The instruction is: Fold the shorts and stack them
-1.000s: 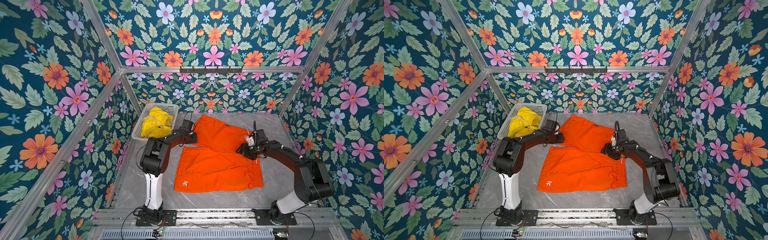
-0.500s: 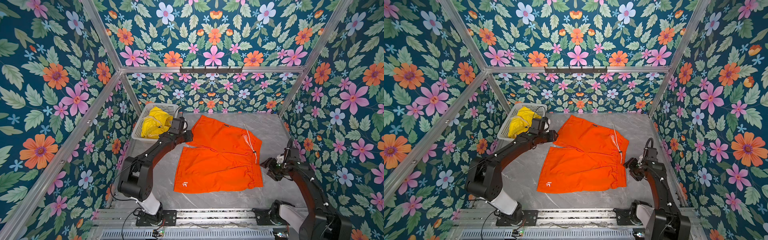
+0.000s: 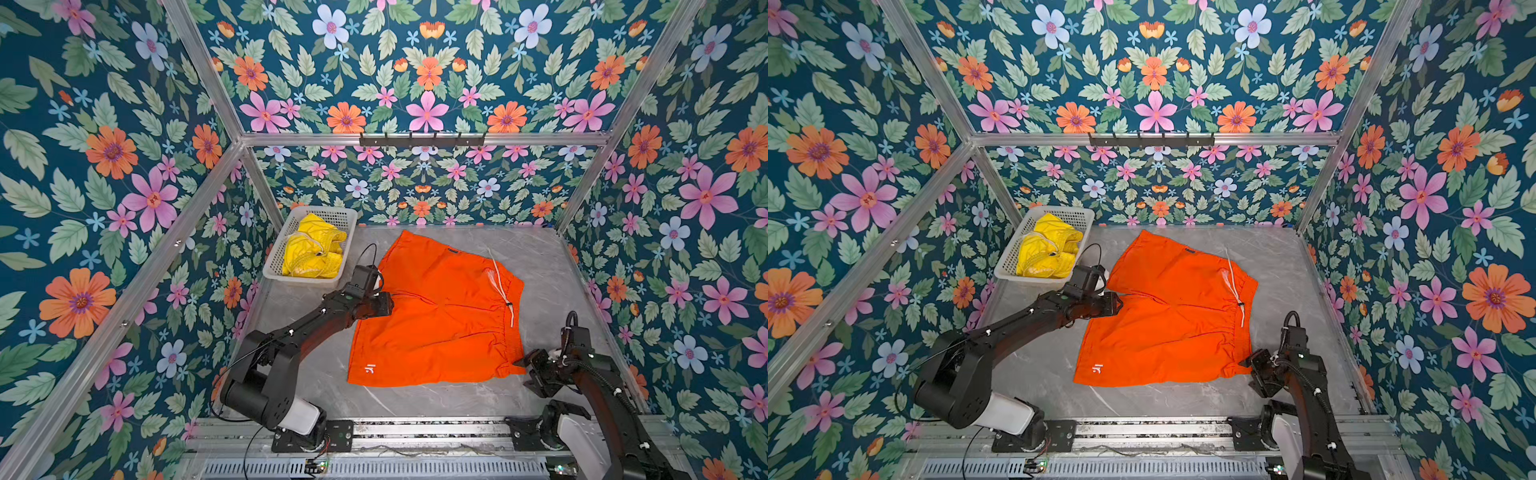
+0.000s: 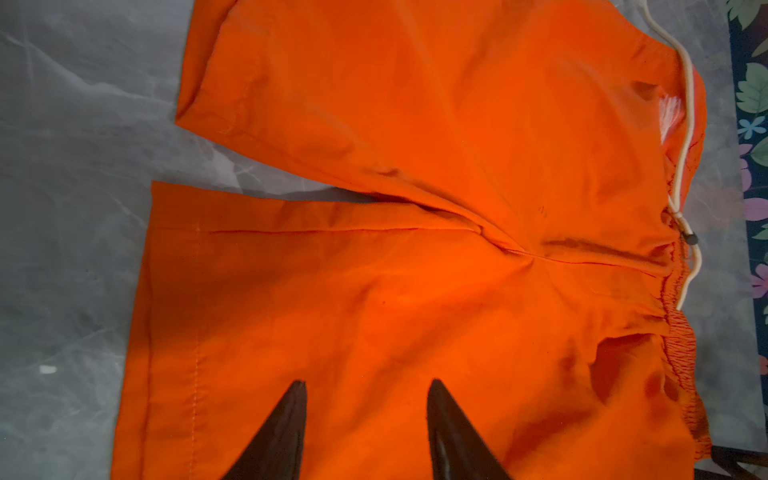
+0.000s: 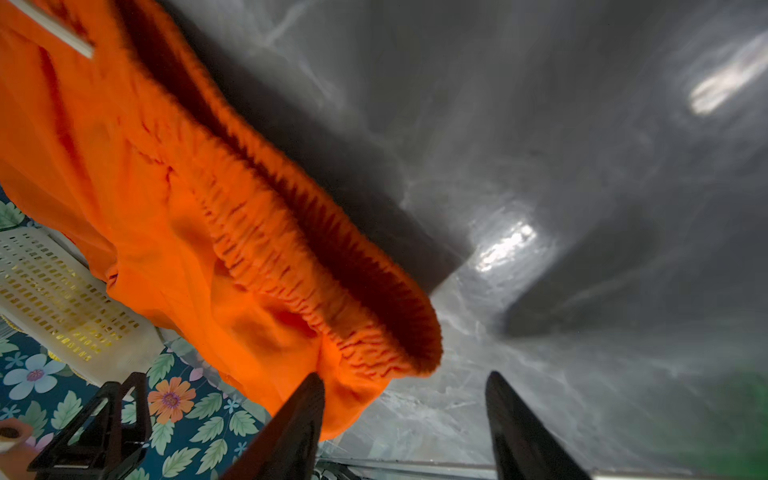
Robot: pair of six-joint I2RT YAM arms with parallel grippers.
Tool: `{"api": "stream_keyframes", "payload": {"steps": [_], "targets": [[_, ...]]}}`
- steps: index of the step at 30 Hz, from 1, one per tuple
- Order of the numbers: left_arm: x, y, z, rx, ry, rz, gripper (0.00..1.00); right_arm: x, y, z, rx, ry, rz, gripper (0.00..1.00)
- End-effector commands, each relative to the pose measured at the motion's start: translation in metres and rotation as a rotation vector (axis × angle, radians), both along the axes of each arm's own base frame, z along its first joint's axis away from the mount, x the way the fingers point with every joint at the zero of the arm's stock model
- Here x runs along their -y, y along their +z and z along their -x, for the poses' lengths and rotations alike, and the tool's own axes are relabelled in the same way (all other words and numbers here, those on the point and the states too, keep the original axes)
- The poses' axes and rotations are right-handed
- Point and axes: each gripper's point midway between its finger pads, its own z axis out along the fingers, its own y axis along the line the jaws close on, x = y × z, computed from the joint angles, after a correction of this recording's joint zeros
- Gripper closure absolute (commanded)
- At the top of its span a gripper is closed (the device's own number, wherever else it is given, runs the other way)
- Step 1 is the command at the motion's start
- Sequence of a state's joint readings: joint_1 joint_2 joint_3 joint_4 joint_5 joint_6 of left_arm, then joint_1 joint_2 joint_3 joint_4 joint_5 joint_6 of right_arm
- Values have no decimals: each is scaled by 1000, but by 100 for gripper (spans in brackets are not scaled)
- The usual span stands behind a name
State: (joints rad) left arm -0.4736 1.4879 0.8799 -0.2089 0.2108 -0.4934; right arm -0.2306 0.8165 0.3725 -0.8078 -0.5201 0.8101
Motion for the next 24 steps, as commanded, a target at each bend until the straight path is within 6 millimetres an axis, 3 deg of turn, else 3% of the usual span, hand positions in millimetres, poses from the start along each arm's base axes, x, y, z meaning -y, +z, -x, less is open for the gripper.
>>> {"api": "stream_keyframes", "payload": {"steps": [1,6,8,14,16,24], "targets": [[4,4,-4,31,11,37,51,-3,-2,-10,35,-21,-32,38],[4,2,-4,34,15,40,51,4,-12,-26,96,-32,2,39],[5,2,-4,35,12,46,51,6,-12,-35,132,-37,5,44],[3,9,10,-10,24,67,50,7,2,-48,180,-22,7,83],[-1,13,23,-43,51,96,49,6,7,-48,190,-16,6,92],[-37,-4,98,-308,283,139,45,-5,11,-46,193,19,20,94]]}}
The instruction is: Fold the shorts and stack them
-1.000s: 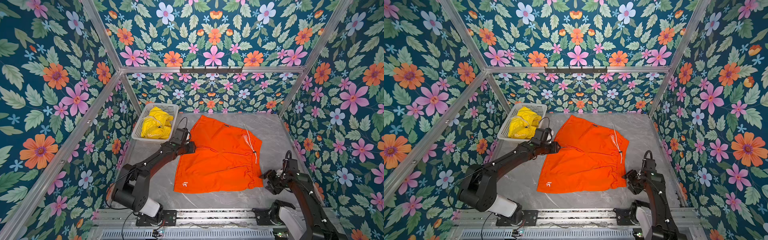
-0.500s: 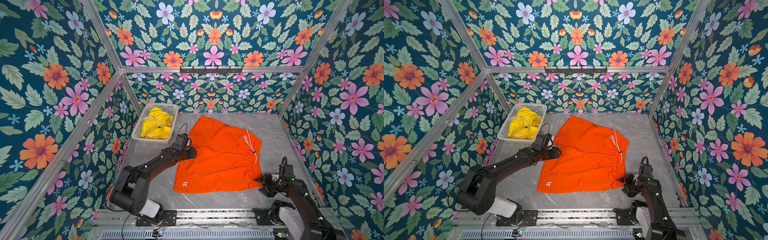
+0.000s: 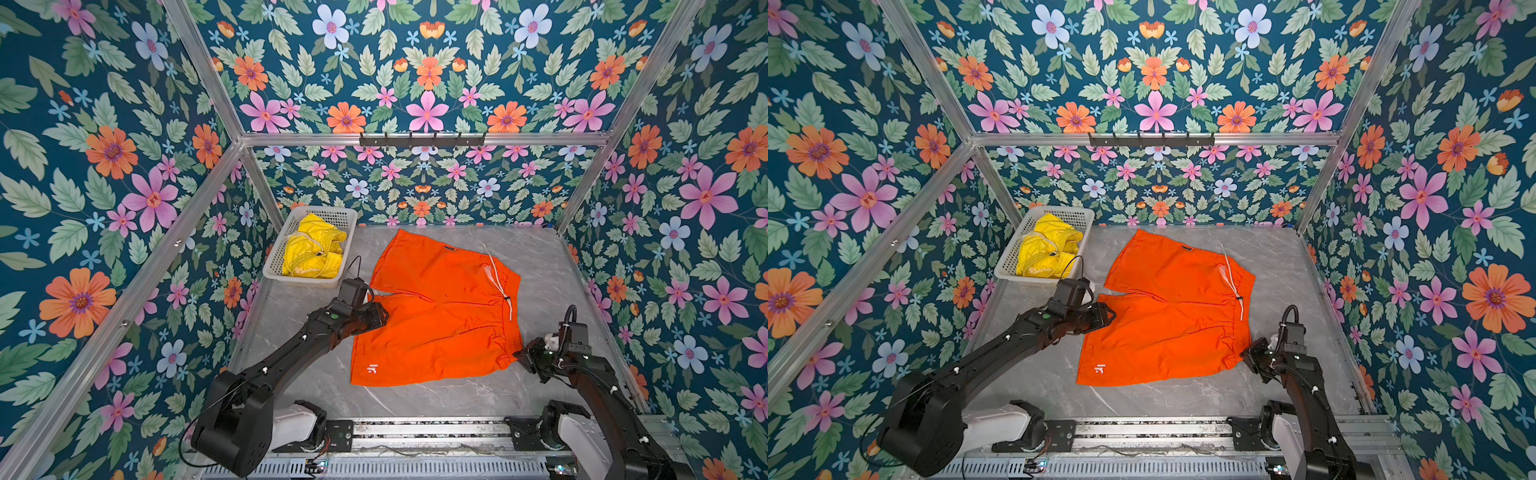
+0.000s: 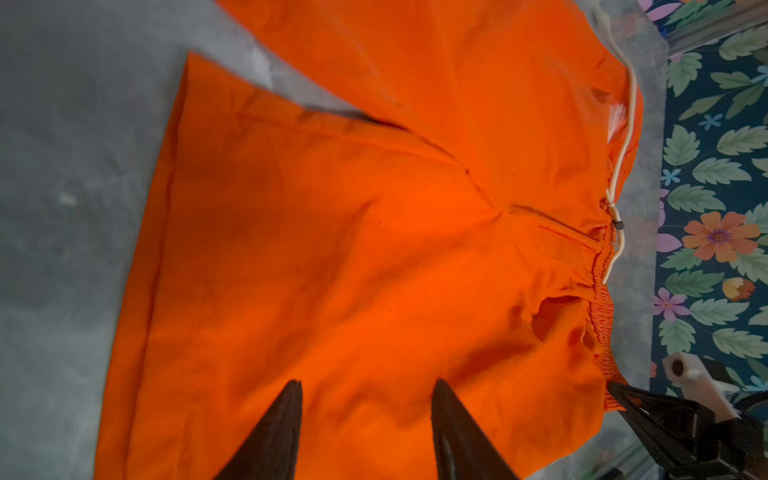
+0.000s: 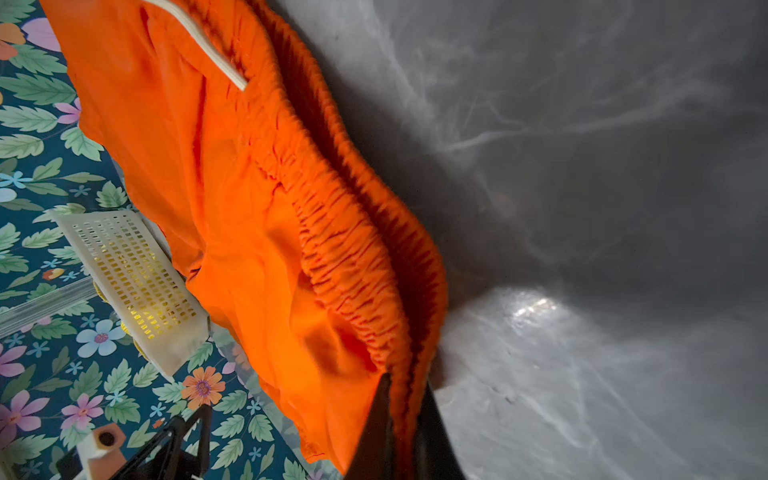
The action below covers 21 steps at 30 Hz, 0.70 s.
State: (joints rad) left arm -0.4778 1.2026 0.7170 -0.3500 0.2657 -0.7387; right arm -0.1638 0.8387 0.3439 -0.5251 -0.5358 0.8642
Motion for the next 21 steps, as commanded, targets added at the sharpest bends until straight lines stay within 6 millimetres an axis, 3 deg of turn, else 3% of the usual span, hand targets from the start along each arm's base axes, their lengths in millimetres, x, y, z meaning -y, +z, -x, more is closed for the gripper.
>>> {"api": "stream_keyframes", "payload": {"steps": [1,11,15,21], "targets": [[-22,-17,41,-209,157,-1,44,-2,2,-1,-13,-4,13,94],[-85,-40,116,-448,520,-111,46,-3,7,-1,-6,19,42,93],[-93,-52,138,-554,606,-133,48,-3,8,0,-12,28,49,93],[-89,-60,141,-584,659,-78,48,-3,9,-3,-8,29,49,92]]}}
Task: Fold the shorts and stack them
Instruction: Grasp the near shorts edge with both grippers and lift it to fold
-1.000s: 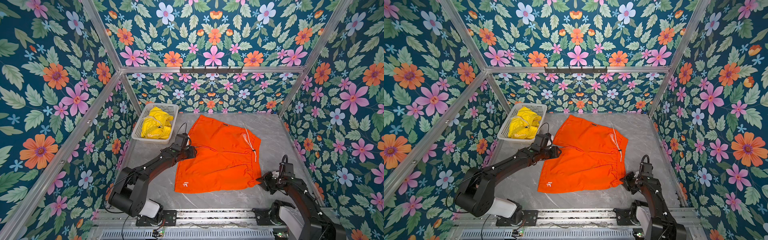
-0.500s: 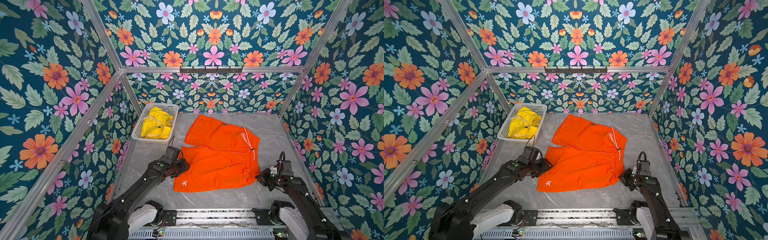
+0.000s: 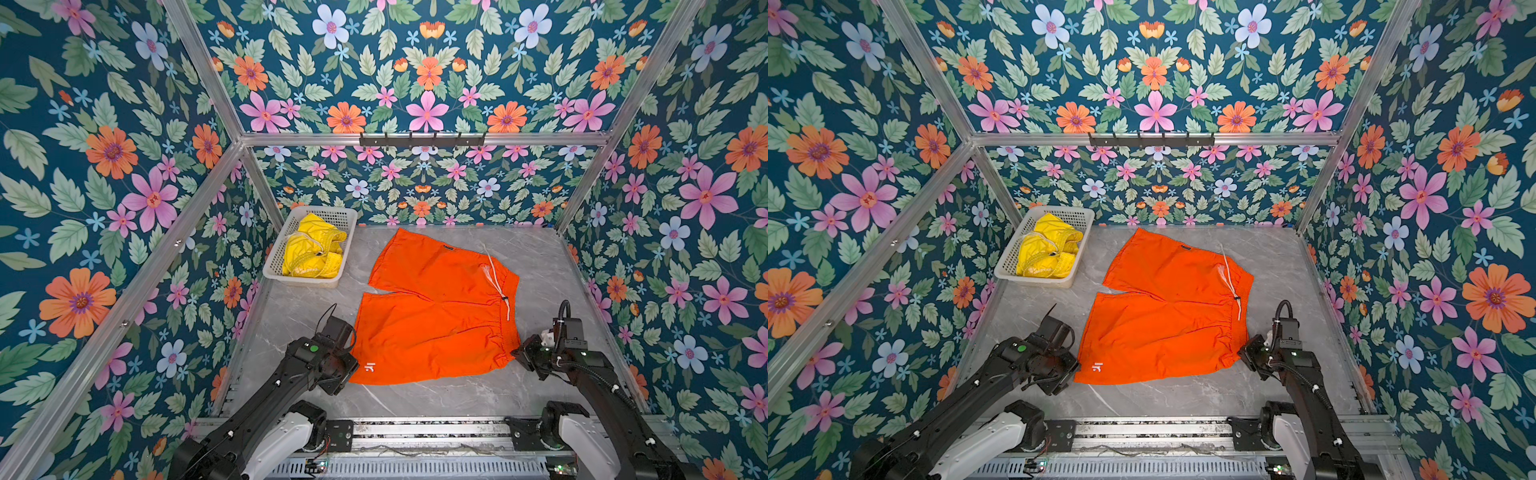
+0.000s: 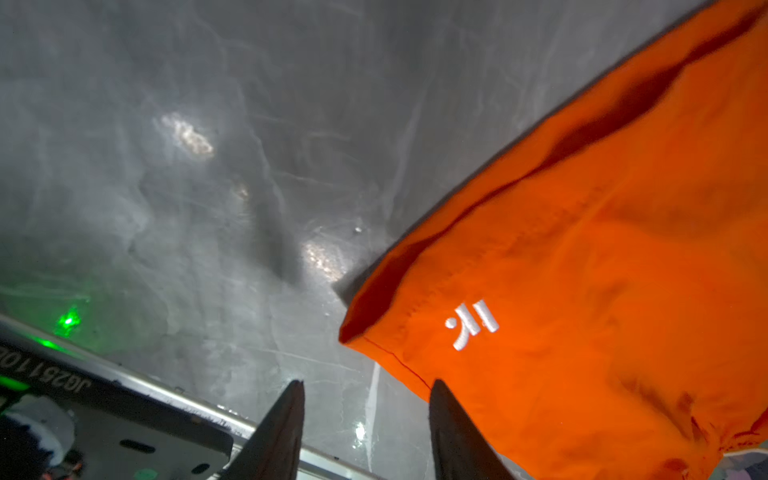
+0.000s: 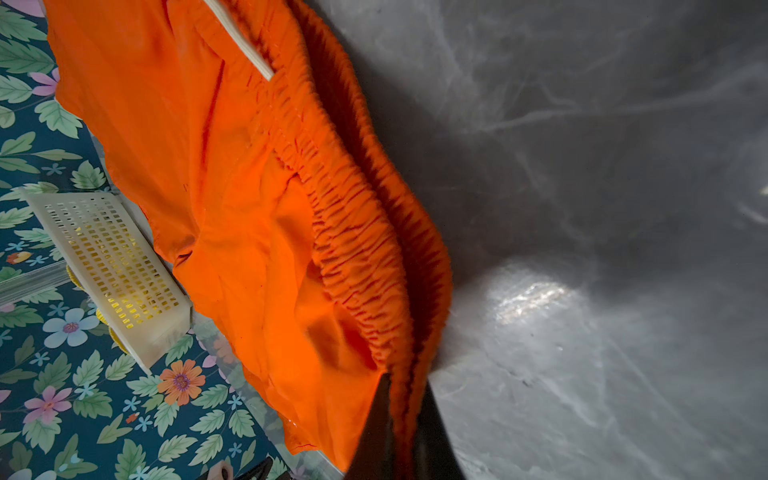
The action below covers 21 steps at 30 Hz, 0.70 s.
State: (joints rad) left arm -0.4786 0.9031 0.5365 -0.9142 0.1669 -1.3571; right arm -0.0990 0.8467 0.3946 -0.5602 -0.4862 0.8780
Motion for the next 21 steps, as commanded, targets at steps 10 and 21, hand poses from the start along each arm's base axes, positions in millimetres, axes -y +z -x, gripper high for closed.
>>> {"api": "stream_keyframes", "payload": {"steps": [10,21], "targets": [[9,-22,-4,-17,78,51,52,0,1,-4,-4,12,10,92],[1,-32,-6,-21,64,-8,74,0,1,-3,-9,20,14,92]]}}
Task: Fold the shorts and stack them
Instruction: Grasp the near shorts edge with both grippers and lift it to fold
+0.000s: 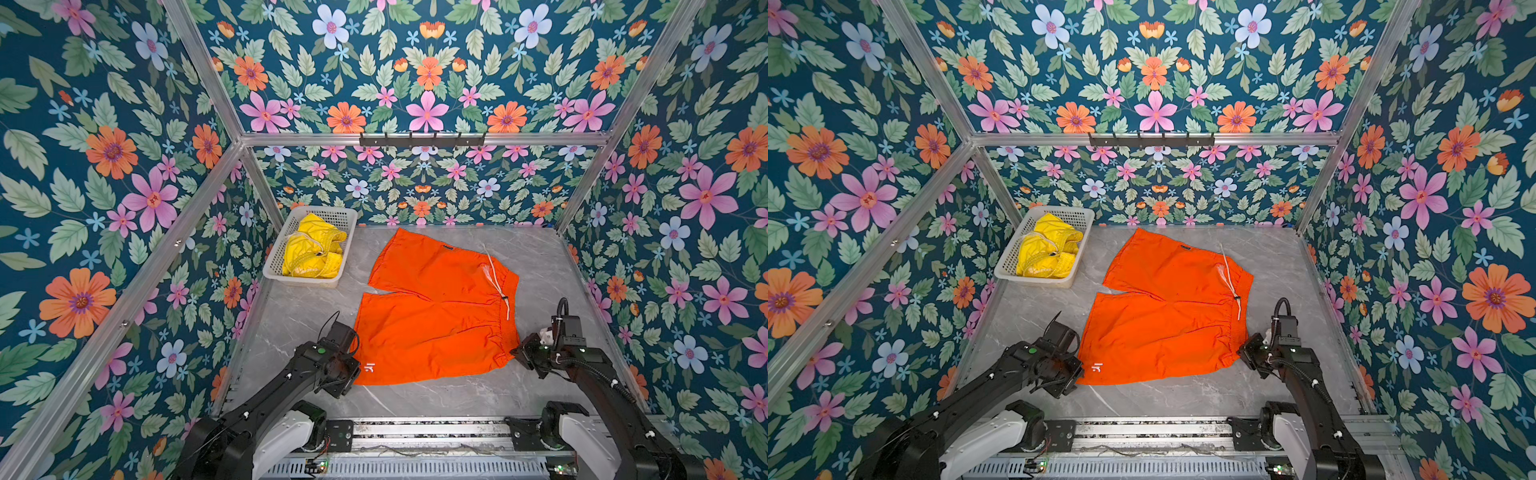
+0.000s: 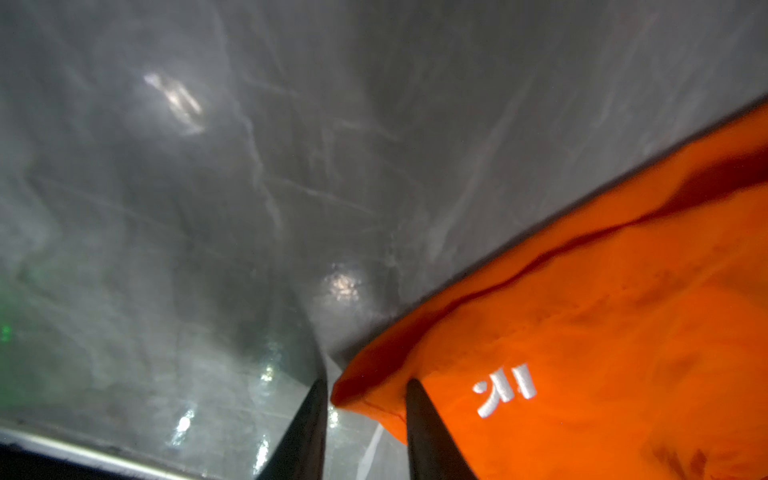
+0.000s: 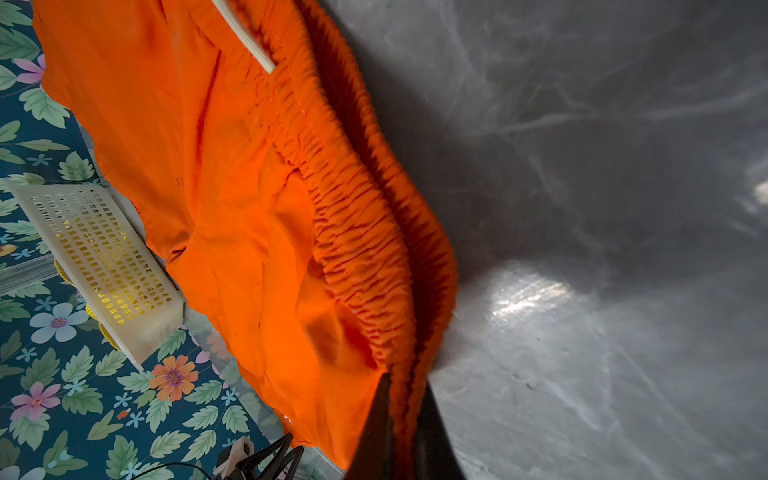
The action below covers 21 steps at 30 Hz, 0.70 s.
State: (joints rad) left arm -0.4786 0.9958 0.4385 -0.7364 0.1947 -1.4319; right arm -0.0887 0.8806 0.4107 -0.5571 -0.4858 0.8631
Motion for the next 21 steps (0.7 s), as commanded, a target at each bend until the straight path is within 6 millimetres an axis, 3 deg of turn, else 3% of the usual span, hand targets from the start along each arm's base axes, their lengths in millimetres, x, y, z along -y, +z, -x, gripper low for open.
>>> {"api": "stream_keyframes", "payload": {"steps": [1,6,12,21], "targets": [[-7,1,-4,18,-7,-50,80,1,1,0,-3,1,9,92],[-19,19,-18,72,-27,-135,100,2,7,1,-5,11,23,92],[-29,56,-34,150,-61,-217,100,9,24,9,-32,45,89,92],[-38,135,-77,327,-168,-350,100,19,74,11,-13,95,186,94]]}}
